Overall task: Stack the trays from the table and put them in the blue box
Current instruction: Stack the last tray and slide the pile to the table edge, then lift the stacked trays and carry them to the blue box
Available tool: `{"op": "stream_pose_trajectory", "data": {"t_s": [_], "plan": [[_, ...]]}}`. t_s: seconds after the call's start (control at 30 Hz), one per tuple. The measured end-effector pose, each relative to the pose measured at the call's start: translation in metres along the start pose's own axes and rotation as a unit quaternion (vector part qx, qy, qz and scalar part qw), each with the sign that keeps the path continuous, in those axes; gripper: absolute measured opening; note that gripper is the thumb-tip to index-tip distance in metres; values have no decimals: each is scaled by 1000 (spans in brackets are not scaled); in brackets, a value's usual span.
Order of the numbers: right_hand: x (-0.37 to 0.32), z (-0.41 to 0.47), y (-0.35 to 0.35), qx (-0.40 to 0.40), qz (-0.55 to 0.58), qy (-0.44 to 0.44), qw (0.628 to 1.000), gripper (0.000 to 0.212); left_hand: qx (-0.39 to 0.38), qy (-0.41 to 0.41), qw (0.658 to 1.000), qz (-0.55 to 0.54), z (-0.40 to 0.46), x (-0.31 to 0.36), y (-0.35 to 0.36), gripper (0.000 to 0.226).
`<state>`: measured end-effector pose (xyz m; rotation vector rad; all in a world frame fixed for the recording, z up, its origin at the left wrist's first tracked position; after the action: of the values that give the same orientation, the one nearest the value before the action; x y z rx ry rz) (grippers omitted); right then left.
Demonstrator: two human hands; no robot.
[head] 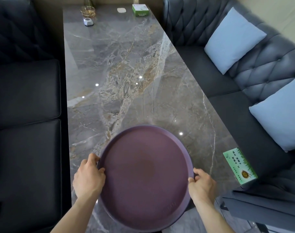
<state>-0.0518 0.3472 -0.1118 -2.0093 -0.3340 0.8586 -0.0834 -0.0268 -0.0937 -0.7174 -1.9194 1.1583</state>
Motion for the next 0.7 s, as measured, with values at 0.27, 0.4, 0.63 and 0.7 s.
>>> {"op": "stream_pose_trajectory", "data": {"t_s": [0.27,0.4,0.63,0.7], "plan": [[0,-11,11,-55,81,45,994,52,-91,-67,984,-137,7,-10,24,57],[1,-13,9,-46,95,65,992,58,-116,-134,962,-209,8,-9,21,65],[-35,-16,-21,-62,195,21,979,36,-88,-119,935,-323,8,10,-10,58],[-58,-14,-38,-62,248,-8,967,39,-84,-95,928,-350,14,23,-31,55]]}}
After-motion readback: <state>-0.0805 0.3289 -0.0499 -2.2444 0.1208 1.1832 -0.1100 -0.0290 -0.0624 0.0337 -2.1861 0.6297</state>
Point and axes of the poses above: each hand's wrist, its own z-axis towards the middle knuckle, its own y-axis out of the palm, x = y × z, the point moved 5 cm from there along z, towards the middle knuckle, and after that the axes turned 2 degrees about z, right-handed, at the moved point
